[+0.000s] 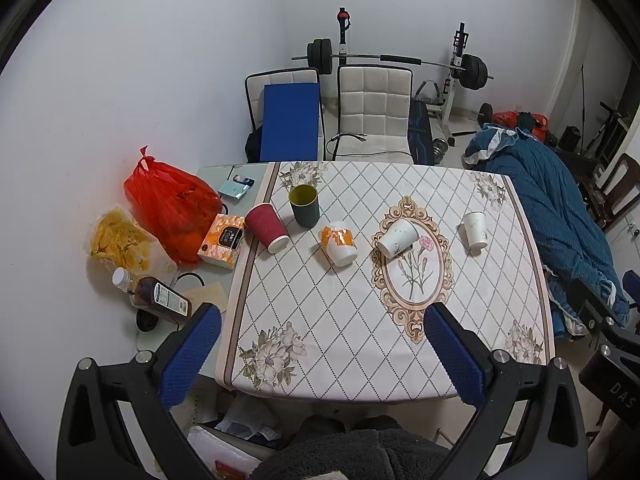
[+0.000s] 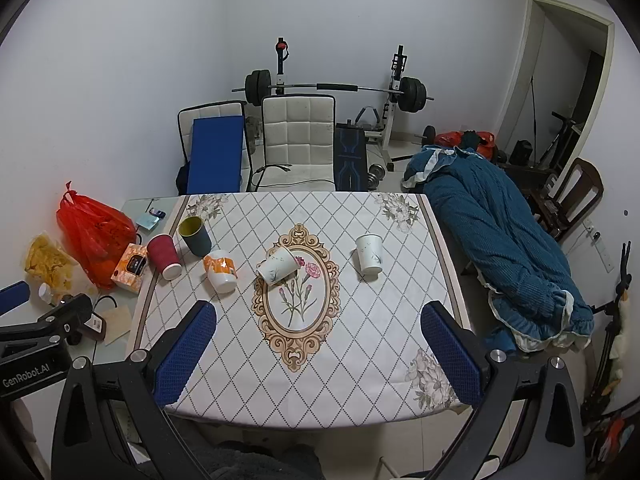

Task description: Flip cup upside down

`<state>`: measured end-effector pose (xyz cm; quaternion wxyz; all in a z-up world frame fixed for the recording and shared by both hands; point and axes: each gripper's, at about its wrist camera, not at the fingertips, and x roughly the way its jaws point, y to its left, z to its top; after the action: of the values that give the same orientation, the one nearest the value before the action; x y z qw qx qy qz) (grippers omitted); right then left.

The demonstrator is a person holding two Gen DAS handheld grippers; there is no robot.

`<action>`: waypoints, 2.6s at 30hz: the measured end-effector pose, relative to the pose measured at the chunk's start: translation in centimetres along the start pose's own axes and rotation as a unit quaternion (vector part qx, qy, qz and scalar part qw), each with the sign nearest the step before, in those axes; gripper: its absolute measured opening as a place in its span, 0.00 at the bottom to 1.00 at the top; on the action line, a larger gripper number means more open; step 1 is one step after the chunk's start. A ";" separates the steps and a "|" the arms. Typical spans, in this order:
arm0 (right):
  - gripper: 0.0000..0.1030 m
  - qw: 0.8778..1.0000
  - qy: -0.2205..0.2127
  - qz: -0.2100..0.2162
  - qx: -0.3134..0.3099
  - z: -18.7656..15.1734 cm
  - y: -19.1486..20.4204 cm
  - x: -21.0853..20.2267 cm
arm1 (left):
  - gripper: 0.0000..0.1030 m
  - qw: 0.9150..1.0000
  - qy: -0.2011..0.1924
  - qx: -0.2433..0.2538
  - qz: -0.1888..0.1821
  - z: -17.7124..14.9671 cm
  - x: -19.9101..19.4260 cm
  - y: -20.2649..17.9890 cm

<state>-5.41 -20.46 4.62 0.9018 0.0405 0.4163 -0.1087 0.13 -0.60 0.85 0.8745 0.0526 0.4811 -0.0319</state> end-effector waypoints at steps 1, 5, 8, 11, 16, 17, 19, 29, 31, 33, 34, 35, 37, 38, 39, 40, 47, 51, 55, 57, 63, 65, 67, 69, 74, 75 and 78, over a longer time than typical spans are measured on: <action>1.00 1.000 0.001 0.000 -0.001 0.1 -0.4 -0.2 | 1.00 1.000 0.000 0.000 0.000 0.0 0.0 -0.1; 1.00 1.000 0.000 0.001 -0.001 0.4 -0.2 -0.4 | 1.00 1.000 -0.002 -0.002 -0.002 0.2 -0.2 0.0; 1.00 1.000 -0.001 0.002 0.000 0.3 -0.2 -0.4 | 1.00 1.000 -0.002 -0.002 -0.002 0.2 -0.3 -0.1; 1.00 1.000 -0.001 0.002 0.000 0.4 -0.2 -0.4 | 1.00 1.000 -0.002 -0.001 -0.002 0.2 -0.2 0.0; 1.00 1.000 -0.002 0.002 0.000 0.5 0.1 -0.2 | 1.00 1.000 -0.002 -0.001 -0.002 0.2 -0.3 -0.1; 1.00 1.000 -0.002 0.002 0.000 0.4 0.0 -0.2 | 1.00 1.000 -0.002 -0.002 -0.002 0.2 -0.4 -0.1; 1.00 1.000 -0.002 0.003 0.000 0.4 0.0 -0.2 | 1.00 1.000 -0.003 -0.002 -0.001 0.2 -0.4 -0.1; 1.00 1.000 -0.003 0.004 0.001 1.2 0.0 -0.2 | 1.00 1.000 -0.005 -0.001 -0.003 1.1 -0.5 -0.1; 1.00 1.000 -0.004 0.005 0.001 1.3 0.0 -0.2 | 1.00 1.000 -0.005 -0.001 -0.004 1.3 -0.4 -0.1; 1.00 1.000 -0.005 0.004 0.001 1.4 0.0 -0.2 | 1.00 1.000 -0.005 -0.002 -0.005 1.5 -0.4 -0.1; 1.00 1.000 -0.005 0.005 0.001 1.4 0.0 -0.2 | 1.00 1.000 -0.006 -0.002 -0.004 1.5 -0.4 -0.2; 1.00 1.000 -0.005 0.004 0.001 1.4 0.0 -0.2 | 1.00 1.000 -0.006 -0.001 -0.003 1.3 -0.4 -0.3; 1.00 1.000 -0.005 0.005 0.001 1.4 0.0 -0.2 | 1.00 1.000 -0.007 -0.001 -0.003 1.4 -0.4 -0.3; 1.00 1.000 -0.006 0.005 0.001 1.5 -0.1 -0.2 | 1.00 1.000 -0.008 -0.001 -0.003 1.4 -0.4 -0.3; 1.00 1.000 -0.006 0.005 0.001 1.5 -0.1 -0.2 | 1.00 1.000 -0.008 -0.001 -0.004 1.6 -0.4 -0.3; 1.00 1.000 -0.007 0.006 0.001 1.7 -0.1 -0.3 | 1.00 1.000 -0.009 -0.001 -0.003 1.6 -0.4 -0.3; 1.00 1.000 -0.016 0.008 0.000 1.9 0.0 -0.8 | 1.00 1.000 -0.016 -0.003 -0.003 1.6 -0.8 -0.2; 1.00 1.000 -0.018 0.009 -0.001 1.8 0.0 -0.9 | 1.00 1.000 -0.017 -0.004 -0.003 1.6 -0.8 -0.2; 1.00 1.000 -0.018 0.011 -0.001 1.8 0.1 -1.0 | 1.00 1.000 -0.018 -0.004 -0.003 1.6 -0.8 -0.3; 1.00 1.000 -0.018 0.012 0.000 1.8 0.0 -1.0 | 1.00 1.000 -0.019 -0.004 -0.003 1.6 -0.9 -0.2; 1.00 1.000 -0.019 0.013 0.000 1.7 -0.1 -1.0 | 1.00 1.000 -0.021 -0.004 -0.003 1.6 -1.1 -0.2; 1.00 1.000 -0.018 0.015 0.001 1.7 -0.1 -1.0 | 1.00 1.000 -0.020 -0.006 -0.003 1.5 -1.1 -0.1; 1.00 1.000 -0.017 0.016 0.002 1.6 -0.2 -0.9 | 1.00 1.000 -0.018 -0.007 -0.001 1.8 -0.9 -0.1; 1.00 1.000 -0.014 0.018 0.004 1.6 -0.4 -0.6 | 1.00 1.000 -0.016 -0.008 0.007 1.8 -0.5 -0.4; 1.00 0.999 0.015 0.029 0.004 1.1 -0.9 2.8 | 1.00 0.999 0.000 -0.028 0.036 1.7 2.6 -0.2; 1.00 0.999 0.023 0.031 0.003 0.8 -1.0 3.8 | 1.00 0.998 0.008 -0.034 0.044 1.5 3.5 0.0; 1.00 0.998 0.057 0.039 -0.005 -0.4 -1.0 7.6 | 1.00 0.996 0.024 -0.051 0.067 0.4 6.1 0.3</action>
<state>-1.10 -22.57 -1.41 0.8805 0.0584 0.4654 -0.0684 3.79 -0.36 -4.04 0.8642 0.0412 0.4986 0.0523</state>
